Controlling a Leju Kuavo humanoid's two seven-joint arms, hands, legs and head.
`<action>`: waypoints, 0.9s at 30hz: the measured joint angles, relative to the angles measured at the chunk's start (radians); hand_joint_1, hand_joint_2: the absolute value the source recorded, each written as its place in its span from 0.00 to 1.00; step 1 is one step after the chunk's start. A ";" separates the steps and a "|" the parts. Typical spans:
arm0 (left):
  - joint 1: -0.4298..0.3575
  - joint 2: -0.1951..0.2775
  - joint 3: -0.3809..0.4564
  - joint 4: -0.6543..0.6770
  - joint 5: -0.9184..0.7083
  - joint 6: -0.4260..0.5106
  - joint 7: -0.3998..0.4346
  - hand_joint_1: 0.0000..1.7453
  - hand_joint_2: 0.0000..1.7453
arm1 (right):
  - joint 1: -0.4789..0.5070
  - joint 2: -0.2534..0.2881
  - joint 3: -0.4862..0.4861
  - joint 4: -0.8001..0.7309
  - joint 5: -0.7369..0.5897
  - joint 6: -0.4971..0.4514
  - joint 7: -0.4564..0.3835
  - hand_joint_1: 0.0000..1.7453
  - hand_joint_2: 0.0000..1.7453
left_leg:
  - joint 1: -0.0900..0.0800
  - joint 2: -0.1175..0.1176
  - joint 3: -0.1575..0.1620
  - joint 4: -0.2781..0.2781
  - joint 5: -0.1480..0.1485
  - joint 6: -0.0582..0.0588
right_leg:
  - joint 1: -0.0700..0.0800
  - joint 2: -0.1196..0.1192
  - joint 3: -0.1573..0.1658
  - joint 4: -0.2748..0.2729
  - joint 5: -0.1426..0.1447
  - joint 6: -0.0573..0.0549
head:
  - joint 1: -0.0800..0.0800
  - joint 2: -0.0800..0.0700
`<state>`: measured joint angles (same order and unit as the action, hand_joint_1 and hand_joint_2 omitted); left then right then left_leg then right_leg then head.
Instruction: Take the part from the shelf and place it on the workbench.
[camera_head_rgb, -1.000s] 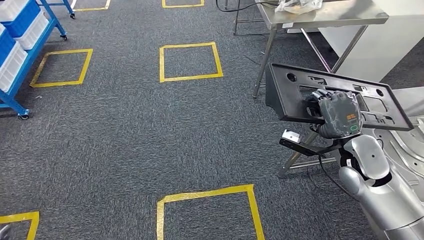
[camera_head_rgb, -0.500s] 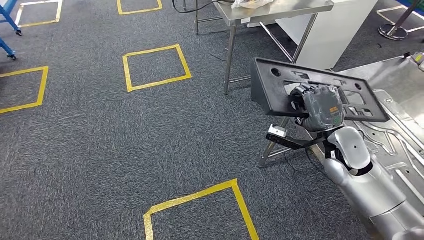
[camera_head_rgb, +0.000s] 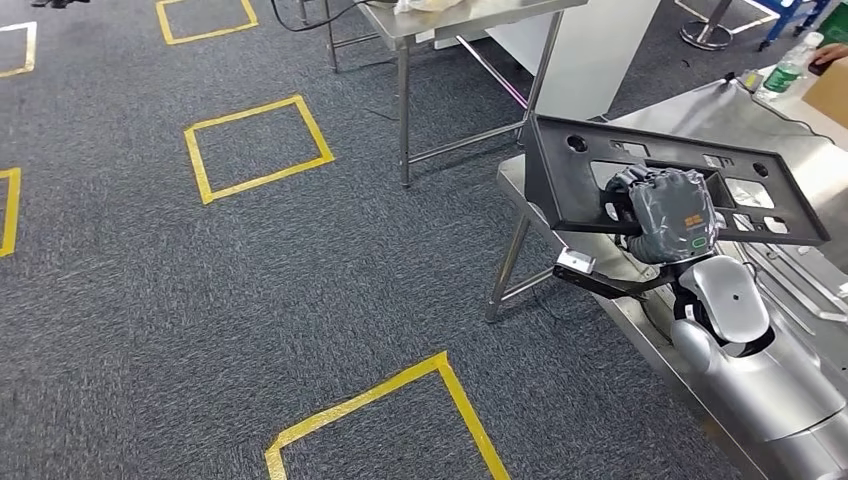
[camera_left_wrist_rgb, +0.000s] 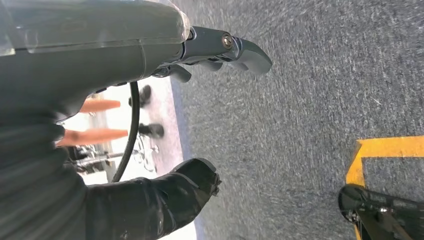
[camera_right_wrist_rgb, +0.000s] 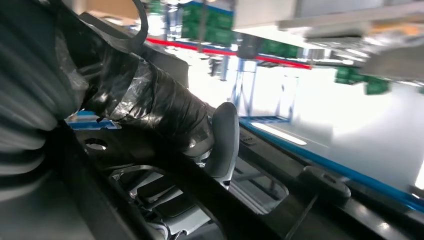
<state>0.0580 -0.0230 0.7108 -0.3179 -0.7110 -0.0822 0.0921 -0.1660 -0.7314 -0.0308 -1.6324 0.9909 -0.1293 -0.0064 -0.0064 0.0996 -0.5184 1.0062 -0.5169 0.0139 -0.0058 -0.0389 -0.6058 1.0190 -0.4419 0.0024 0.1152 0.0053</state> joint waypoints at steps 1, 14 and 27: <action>-0.003 0.000 0.000 0.004 -0.004 0.000 -0.001 0.00 1.00 | 0.003 -0.005 -0.005 0.001 0.001 0.001 0.003 1.00 1.00 | 0.002 -0.022 -0.007 0.022 -0.016 -0.004 | -0.003 0.011 0.003 -0.003 0.002 -0.005 | 0.000 0.000; 0.002 -0.007 0.004 0.030 -0.043 -0.015 0.025 0.00 1.00 | 0.055 -0.018 -0.079 0.059 0.020 0.017 0.037 1.00 1.00 | 0.008 -0.149 -0.041 0.021 0.029 0.022 | -0.005 0.169 -0.007 0.017 -0.005 0.005 | 0.000 0.000; 0.003 -0.018 0.005 0.030 -0.046 -0.018 0.024 0.00 1.00 | 0.074 -0.030 -0.113 0.096 0.020 0.018 0.036 1.00 1.00 | 0.008 -0.005 -0.022 0.008 0.018 0.016 | -0.018 -0.014 -0.001 0.020 -0.008 0.041 | 0.000 0.000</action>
<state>0.0611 -0.0408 0.7158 -0.2878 -0.7566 -0.1004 0.1164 -0.0915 -0.7613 -0.1441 -1.5362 1.0106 -0.1114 0.0299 0.0020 0.0948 -0.5400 1.0139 -0.4993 0.0302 -0.0233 -0.0532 -0.6071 1.0393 -0.4499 0.0429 0.1154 0.0053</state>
